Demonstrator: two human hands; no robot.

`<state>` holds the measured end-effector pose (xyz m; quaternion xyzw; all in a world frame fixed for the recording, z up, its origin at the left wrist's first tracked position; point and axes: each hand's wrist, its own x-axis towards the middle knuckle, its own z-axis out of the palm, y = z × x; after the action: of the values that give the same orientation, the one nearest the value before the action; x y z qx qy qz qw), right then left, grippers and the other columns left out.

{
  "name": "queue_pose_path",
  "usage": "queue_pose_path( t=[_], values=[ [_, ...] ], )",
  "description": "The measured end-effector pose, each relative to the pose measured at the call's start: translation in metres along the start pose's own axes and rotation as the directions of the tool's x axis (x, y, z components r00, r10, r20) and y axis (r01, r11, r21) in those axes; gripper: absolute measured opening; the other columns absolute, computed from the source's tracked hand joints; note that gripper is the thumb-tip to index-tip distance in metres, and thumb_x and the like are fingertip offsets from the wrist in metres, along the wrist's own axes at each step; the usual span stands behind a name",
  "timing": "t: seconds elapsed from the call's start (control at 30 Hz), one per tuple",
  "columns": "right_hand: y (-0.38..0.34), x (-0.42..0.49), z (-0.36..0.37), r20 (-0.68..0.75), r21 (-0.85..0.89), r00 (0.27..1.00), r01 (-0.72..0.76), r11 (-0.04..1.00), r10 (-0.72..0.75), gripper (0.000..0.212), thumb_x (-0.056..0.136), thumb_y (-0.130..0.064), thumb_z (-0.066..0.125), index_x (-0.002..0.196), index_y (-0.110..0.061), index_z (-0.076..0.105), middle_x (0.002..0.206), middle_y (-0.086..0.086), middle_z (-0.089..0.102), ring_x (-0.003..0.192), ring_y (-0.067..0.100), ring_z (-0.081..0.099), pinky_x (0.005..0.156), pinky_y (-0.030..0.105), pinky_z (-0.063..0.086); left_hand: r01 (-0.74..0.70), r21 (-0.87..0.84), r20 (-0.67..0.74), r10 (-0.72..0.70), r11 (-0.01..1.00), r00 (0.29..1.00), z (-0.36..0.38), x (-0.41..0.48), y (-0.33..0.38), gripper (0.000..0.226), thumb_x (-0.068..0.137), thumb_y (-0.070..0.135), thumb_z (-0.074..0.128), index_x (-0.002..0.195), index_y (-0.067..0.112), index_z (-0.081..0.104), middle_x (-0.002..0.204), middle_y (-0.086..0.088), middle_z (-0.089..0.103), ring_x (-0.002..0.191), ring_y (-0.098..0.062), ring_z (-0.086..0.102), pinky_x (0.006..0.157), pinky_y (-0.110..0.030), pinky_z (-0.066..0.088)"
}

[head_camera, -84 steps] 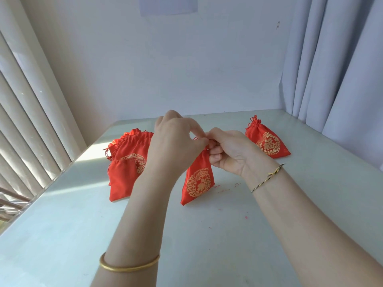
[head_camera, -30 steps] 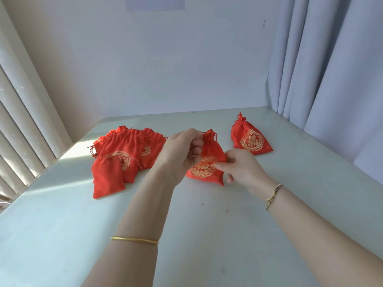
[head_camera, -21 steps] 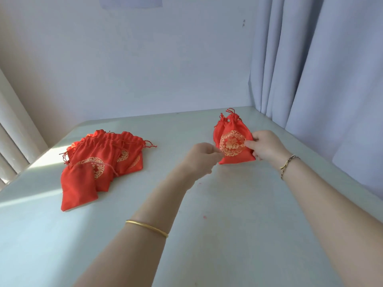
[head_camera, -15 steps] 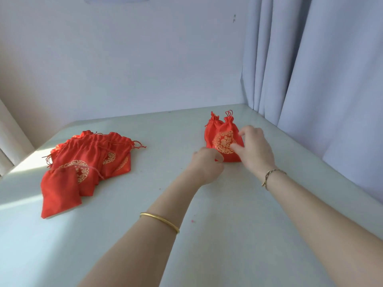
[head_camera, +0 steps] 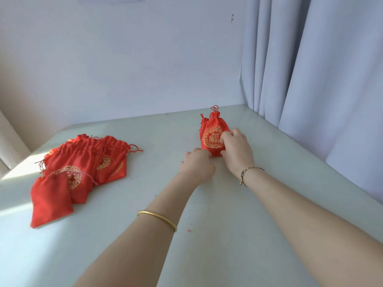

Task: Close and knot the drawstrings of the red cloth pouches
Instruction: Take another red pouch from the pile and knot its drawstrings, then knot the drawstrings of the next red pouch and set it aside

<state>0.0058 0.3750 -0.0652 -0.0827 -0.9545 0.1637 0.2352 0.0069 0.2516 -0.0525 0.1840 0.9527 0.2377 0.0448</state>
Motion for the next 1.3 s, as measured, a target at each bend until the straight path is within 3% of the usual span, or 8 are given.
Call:
queue_pose_path(
  t=[0.23, 0.4, 0.53, 0.8, 0.97, 1.07, 1.2, 1.3],
  values=[
    [-0.003, -0.005, -0.004, -0.048, -0.177, 0.999, 0.002, 0.984, -0.011, 0.029, 0.083, -0.002, 0.057, 0.108, -0.015, 0.052, 0.113, 0.007, 0.048, 0.104, 0.029, 0.046, 0.079, 0.037, 0.042, -0.013, -0.206, -0.082, -0.004, 0.978, 0.997, -0.006, -0.007, -0.013, 0.042, 0.086, 0.007, 0.046, 0.125, 0.017, 0.057, 0.132, -0.002, 0.054, 0.124, -0.024, 0.045, 0.102, -0.034, 0.038],
    [-0.022, -0.025, -0.007, -0.060, -0.185, 0.998, 0.020, 0.983, -0.032, 0.028, 0.084, -0.005, 0.053, 0.111, -0.015, 0.052, 0.113, 0.007, 0.048, 0.103, 0.029, 0.046, 0.079, 0.037, 0.039, -0.017, -0.370, -0.284, -0.095, 0.929, 0.954, -0.023, -0.036, -0.041, 0.025, 0.084, 0.002, 0.045, 0.095, 0.016, 0.062, 0.100, -0.004, 0.062, 0.095, -0.022, 0.057, 0.070, -0.025, 0.045],
    [-0.070, -0.036, -0.010, -0.028, -0.070, 0.990, 0.134, 0.988, -0.137, 0.026, 0.086, -0.008, 0.051, 0.111, -0.011, 0.052, 0.115, 0.009, 0.048, 0.105, 0.031, 0.046, 0.080, 0.038, 0.040, -0.002, -0.374, -0.417, -0.166, 0.928, 0.894, -0.047, -0.065, -0.072, 0.022, 0.081, 0.003, 0.042, 0.083, 0.016, 0.060, 0.073, 0.004, 0.052, 0.063, -0.014, 0.047, 0.049, -0.023, 0.031],
    [-0.197, -0.072, 0.026, 0.141, 0.321, 0.930, 0.280, 0.905, -0.338, 0.025, 0.086, -0.012, 0.052, 0.111, -0.014, 0.053, 0.118, 0.006, 0.048, 0.111, 0.026, 0.047, 0.088, 0.037, 0.043, 0.090, -0.294, -0.649, -0.268, 0.952, 0.712, -0.099, -0.111, -0.164, 0.026, 0.089, 0.013, 0.035, 0.086, 0.021, 0.060, 0.089, -0.001, 0.063, 0.087, -0.028, 0.057, 0.070, -0.035, 0.045],
    [-0.229, -0.081, 0.041, 0.175, 0.404, 0.923, 0.249, 0.880, -0.342, 0.026, 0.085, -0.012, 0.053, 0.111, -0.013, 0.054, 0.116, 0.005, 0.049, 0.107, 0.025, 0.050, 0.088, 0.036, 0.044, 0.257, -0.233, -0.730, -0.343, 0.938, 0.591, -0.125, -0.124, -0.206, 0.029, 0.088, 0.011, 0.037, 0.093, 0.011, 0.065, 0.109, -0.009, 0.062, 0.107, -0.031, 0.050, 0.081, -0.039, 0.041],
    [-0.228, -0.082, 0.045, 0.176, 0.413, 0.929, 0.231, 0.881, -0.326, 0.027, 0.085, -0.012, 0.053, 0.112, -0.012, 0.054, 0.117, 0.006, 0.049, 0.107, 0.025, 0.051, 0.089, 0.034, 0.044, 0.295, -0.195, -0.729, -0.340, 0.935, 0.595, -0.129, -0.124, -0.220, 0.026, 0.085, 0.009, 0.043, 0.093, 0.010, 0.068, 0.110, -0.013, 0.060, 0.108, -0.033, 0.048, 0.083, -0.039, 0.040],
    [-0.218, -0.081, 0.047, 0.167, 0.430, 0.940, 0.204, 0.880, -0.299, 0.028, 0.085, -0.010, 0.051, 0.113, -0.011, 0.053, 0.118, 0.007, 0.049, 0.104, 0.026, 0.053, 0.091, 0.034, 0.044, 0.390, -0.119, -0.621, -0.375, 0.913, 0.688, -0.130, -0.122, -0.227, 0.027, 0.090, 0.019, 0.050, 0.113, 0.017, 0.062, 0.123, -0.011, 0.052, 0.119, -0.034, 0.040, 0.092, -0.042, 0.036],
    [-0.211, -0.081, 0.048, 0.151, 0.453, 0.944, 0.197, 0.869, -0.293, 0.027, 0.085, -0.008, 0.051, 0.112, -0.011, 0.054, 0.115, 0.007, 0.050, 0.100, 0.026, 0.054, 0.089, 0.032, 0.043, 0.460, -0.063, -0.561, -0.413, 0.886, 0.717, -0.130, -0.121, -0.226, 0.025, 0.092, 0.027, 0.050, 0.112, 0.022, 0.064, 0.119, -0.011, 0.053, 0.117, -0.034, 0.041, 0.093, -0.043, 0.033]
  ],
)
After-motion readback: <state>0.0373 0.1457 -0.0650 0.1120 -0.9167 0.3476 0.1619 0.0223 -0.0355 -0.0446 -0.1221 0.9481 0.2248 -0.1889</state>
